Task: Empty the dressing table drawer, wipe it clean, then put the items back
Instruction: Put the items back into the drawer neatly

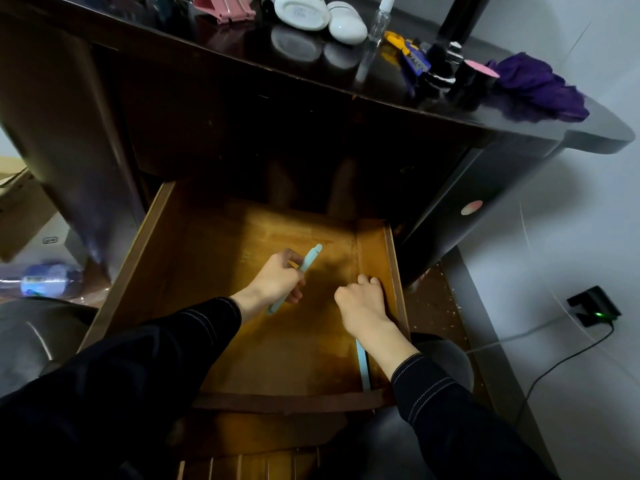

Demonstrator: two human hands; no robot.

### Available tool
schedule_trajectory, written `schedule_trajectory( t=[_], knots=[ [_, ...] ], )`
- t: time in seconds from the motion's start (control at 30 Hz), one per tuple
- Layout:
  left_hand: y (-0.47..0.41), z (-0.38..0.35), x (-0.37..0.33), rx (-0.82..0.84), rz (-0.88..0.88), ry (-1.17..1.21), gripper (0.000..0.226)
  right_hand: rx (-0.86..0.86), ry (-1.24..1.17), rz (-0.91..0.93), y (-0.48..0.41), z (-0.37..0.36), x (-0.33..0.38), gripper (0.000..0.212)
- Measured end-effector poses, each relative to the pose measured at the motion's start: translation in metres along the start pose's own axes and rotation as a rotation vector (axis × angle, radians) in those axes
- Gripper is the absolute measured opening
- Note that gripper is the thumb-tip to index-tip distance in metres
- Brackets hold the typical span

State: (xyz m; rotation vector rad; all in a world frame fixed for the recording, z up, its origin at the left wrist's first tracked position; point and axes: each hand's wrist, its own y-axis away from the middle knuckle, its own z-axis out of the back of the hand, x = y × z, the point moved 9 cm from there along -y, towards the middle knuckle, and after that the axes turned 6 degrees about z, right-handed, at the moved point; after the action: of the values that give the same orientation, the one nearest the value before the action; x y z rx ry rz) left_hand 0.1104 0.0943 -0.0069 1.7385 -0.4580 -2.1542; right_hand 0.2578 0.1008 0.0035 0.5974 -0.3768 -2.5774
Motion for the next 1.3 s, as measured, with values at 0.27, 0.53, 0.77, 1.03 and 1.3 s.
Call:
schedule_trajectory(
  t=[0.27, 0.53, 0.77, 1.03, 1.3],
  knots=[
    [0.001, 0.003, -0.001, -0.001, 0.004, 0.016, 0.031, 0.03, 0.076, -0.001, 0.0, -0.005, -0.001, 0.019],
    [0.002, 0.004, -0.002, 0.004, -0.002, 0.067, 0.031, 0.082, 0.183, 0.006, -0.004, -0.011, 0.002, 0.025],
    [0.004, -0.001, 0.01, 0.075, 0.135, 0.306, 0.03, -0.327, -0.337, 0.017, 0.008, 0.025, -0.019, 0.024],
    [0.009, -0.027, 0.013, 0.301, 0.138, 0.262, 0.027, -0.523, -1.053, -0.026, 0.007, 0.026, -0.044, 0.035],
    [0.016, -0.036, 0.009, 0.354, 0.077, 0.154, 0.031, -0.492, -1.272, 0.051, 0.005, 0.027, -0.038, 0.027]
  ],
)
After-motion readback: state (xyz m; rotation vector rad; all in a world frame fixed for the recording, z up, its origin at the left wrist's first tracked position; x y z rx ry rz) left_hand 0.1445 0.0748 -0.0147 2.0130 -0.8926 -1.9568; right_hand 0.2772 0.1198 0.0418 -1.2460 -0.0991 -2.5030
